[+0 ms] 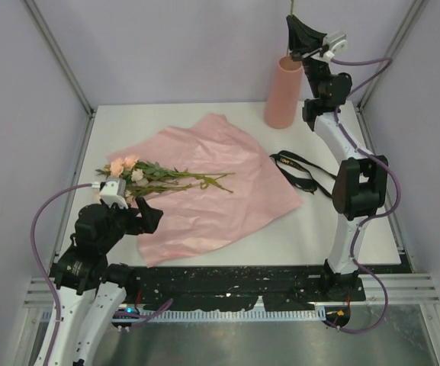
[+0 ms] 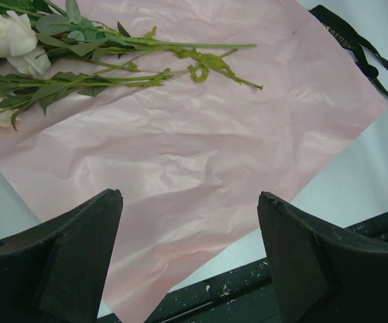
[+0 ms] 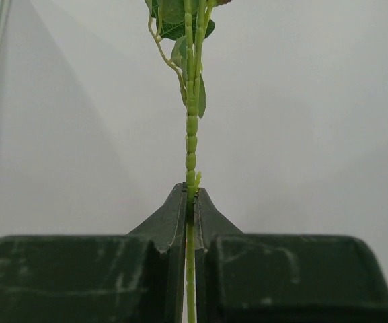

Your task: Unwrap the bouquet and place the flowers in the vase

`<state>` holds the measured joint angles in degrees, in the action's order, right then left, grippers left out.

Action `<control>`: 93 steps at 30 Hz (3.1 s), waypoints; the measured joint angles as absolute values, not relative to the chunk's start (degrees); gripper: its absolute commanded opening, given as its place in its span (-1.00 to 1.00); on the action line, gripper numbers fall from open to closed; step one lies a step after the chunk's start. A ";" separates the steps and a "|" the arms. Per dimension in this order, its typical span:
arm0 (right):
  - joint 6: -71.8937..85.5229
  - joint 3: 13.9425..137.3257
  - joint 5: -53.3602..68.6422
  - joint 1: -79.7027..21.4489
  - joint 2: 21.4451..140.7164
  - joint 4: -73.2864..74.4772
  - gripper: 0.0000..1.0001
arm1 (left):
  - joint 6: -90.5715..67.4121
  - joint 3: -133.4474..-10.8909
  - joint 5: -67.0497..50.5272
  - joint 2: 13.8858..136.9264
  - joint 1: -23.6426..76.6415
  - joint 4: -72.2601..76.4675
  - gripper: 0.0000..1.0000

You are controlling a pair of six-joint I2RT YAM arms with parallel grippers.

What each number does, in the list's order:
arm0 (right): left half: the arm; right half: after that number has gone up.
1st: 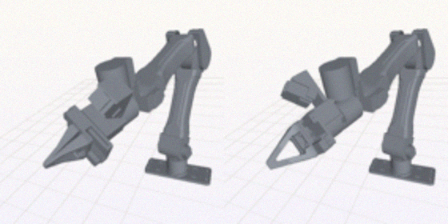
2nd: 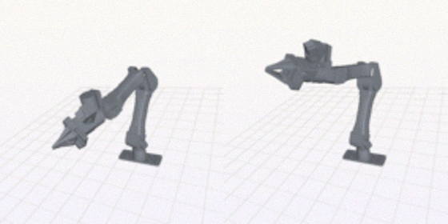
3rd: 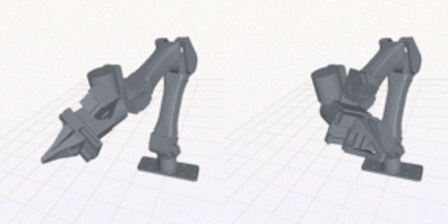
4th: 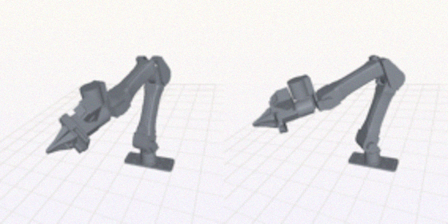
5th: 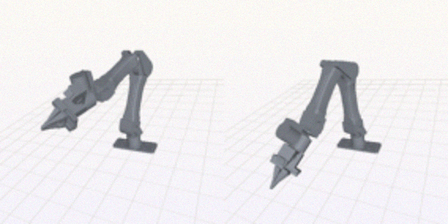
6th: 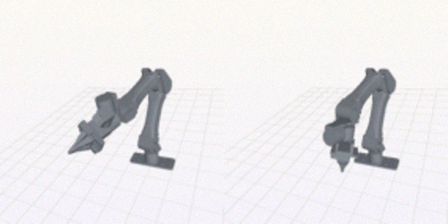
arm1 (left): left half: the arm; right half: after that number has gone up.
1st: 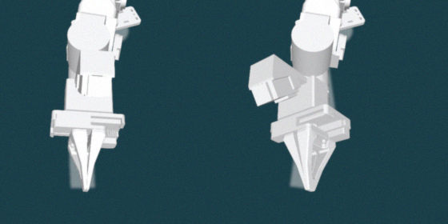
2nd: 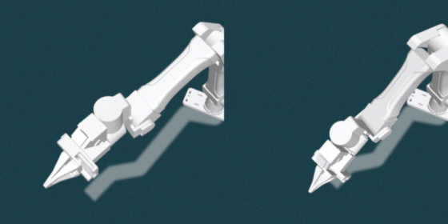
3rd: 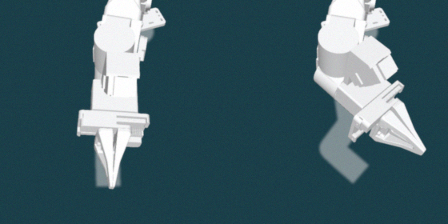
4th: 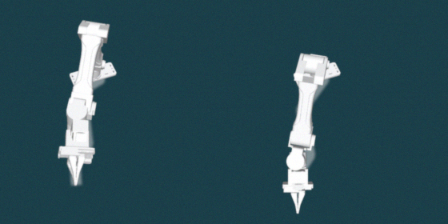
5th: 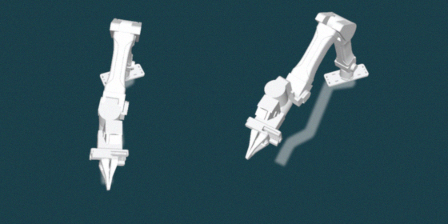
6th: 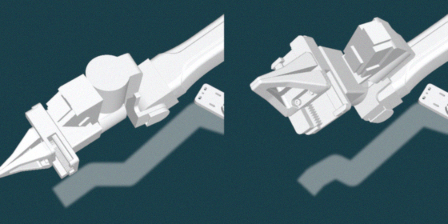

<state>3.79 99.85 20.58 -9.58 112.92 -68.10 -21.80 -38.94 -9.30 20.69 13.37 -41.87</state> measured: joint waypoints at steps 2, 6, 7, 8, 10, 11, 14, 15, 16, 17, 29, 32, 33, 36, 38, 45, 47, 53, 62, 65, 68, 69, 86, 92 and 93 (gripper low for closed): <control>4.25 103.13 20.60 -7.94 115.33 -68.29 -0.90 | -21.80 -38.94 -9.39 20.82 13.37 -41.87 0.73; 4.82 110.19 20.53 -5.41 120.90 -68.75 -0.90 | -21.80 -38.94 -9.54 20.97 13.37 -41.87 0.73; 4.91 112.07 20.49 -5.04 122.56 -68.73 -0.89 | -21.80 -38.94 -9.54 20.99 13.37 -41.87 0.73; 4.95 113.89 20.47 -4.73 124.14 -68.73 -0.90 | -21.80 -38.94 -9.54 21.06 13.37 -41.89 0.73; 4.99 117.30 20.43 -4.34 127.42 -68.51 -0.89 | -21.80 -38.94 -9.52 21.17 13.37 -41.89 0.72; 5.02 119.04 20.29 -4.23 129.16 -68.36 -0.90 | -21.80 -38.94 -9.50 21.19 13.37 -41.89 0.73; 5.06 123.04 19.99 -3.97 133.91 -67.59 -0.90 | -21.80 -38.94 -9.43 21.32 13.37 -41.89 0.72; 5.10 124.16 19.92 -3.90 135.31 -67.26 -0.90 | -21.80 -38.94 -9.32 21.37 13.37 -41.91 0.73; 5.15 126.26 19.75 -3.77 137.38 -67.11 -0.90 | -21.80 -38.94 -9.17 21.41 13.37 -41.91 0.73; 5.21 127.81 19.59 -3.62 139.22 -66.76 -0.89 | -21.80 -38.94 -9.04 21.43 13.37 -41.89 0.73; 7.75 123.31 17.87 -2.90 145.51 -67.55 -0.36 | -21.80 -38.94 -7.90 23.03 13.37 -41.95 0.73; 8.43 121.80 17.47 -2.50 145.23 -68.75 -0.12 | -21.80 -38.94 -7.57 23.03 13.37 -41.98 0.73; 8.43 120.68 17.28 -2.37 144.81 -69.14 -0.12 | -21.80 -38.94 -7.53 23.03 13.37 -42.00 0.72; 8.80 117.27 17.19 -1.96 142.98 -69.43 -0.12 | -21.80 -38.94 -7.46 23.03 13.37 -42.02 0.72; 9.08 114.24 17.21 -1.63 140.90 -69.45 -0.09 | -21.80 -38.94 -7.33 23.03 13.37 -42.09 0.73; 9.61 101.80 17.32 -0.95 127.52 -69.19 -0.16 | -21.80 -38.94 -7.05 22.41 13.37 -42.13 0.73; 10.96 98.65 17.30 -0.86 122.52 -68.69 -0.27 | -21.80 -38.94 -6.85 21.93 13.37 -42.15 0.72; 21.82 89.41 17.74 -0.86 107.81 -64.03 -0.26 | -21.80 -38.94 -5.39 19.31 13.37 -42.26 0.73; 27.99 68.07 19.27 -3.57 87.39 -43.75 -0.17 | -21.89 -38.94 0.08 15.70 13.37 -42.70 0.75; 27.42 63.92 19.92 -6.20 83.70 -36.95 -0.15 | -22.00 -38.94 1.41 15.33 13.37 -43.22 0.74; 25.34 58.94 19.92 -10.37 80.34 -30.94 -0.08 | -22.00 -38.94 2.28 15.09 13.37 -43.46 0.74; 24.43 57.98 19.79 -12.05 79.75 -28.77 -0.08 | -22.00 -38.94 2.46 15.09 13.37 -43.55 0.74; 6.90 73.14 22.83 -30.44 101.89 -0.67 0.18 | -22.00 -38.94 3.84 12.12 13.37 -43.62 0.73; 0.27 83.13 23.94 -32.99 111.92 9.98 0.19 | -22.02 -38.94 3.92 12.10 13.37 -43.64 0.73; -0.56 84.64 23.92 -33.58 113.34 11.29 0.19 | -22.02 -38.94 3.92 12.10 13.37 -43.64 0.73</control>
